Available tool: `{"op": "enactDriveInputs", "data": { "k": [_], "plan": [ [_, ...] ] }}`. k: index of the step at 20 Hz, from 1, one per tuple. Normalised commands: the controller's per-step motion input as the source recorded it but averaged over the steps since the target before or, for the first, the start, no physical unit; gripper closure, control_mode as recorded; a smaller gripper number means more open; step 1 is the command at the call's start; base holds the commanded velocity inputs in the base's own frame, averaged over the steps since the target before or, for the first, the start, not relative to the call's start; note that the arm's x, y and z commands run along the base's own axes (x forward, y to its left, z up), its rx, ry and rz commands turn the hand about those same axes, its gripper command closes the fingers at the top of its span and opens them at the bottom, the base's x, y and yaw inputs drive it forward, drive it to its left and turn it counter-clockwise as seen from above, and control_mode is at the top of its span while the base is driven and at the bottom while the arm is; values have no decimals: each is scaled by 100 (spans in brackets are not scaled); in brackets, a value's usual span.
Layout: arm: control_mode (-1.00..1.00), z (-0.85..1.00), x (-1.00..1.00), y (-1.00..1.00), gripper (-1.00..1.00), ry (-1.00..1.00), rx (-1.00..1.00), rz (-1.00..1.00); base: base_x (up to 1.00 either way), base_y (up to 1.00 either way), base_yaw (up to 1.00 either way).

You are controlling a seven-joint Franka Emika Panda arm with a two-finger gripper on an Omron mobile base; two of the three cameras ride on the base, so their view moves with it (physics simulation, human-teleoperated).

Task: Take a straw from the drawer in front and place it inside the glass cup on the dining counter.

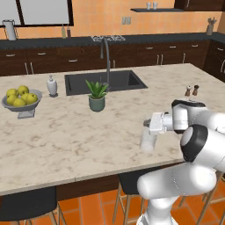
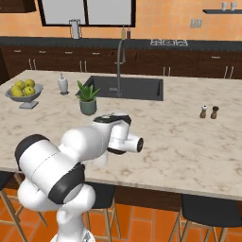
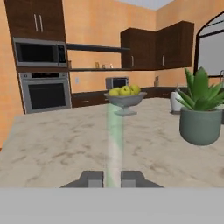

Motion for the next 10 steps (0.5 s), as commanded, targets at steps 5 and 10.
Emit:
{"op": "enactDriveInputs", "data": {
  "k": [5, 10],
  "plan": [
    [-100, -20, -24, 0, 100, -3, 0, 0, 0, 0, 0],
    [-100, -5, -9, -5, -100, -7, 0, 0, 0, 0, 0]
  ]
}}
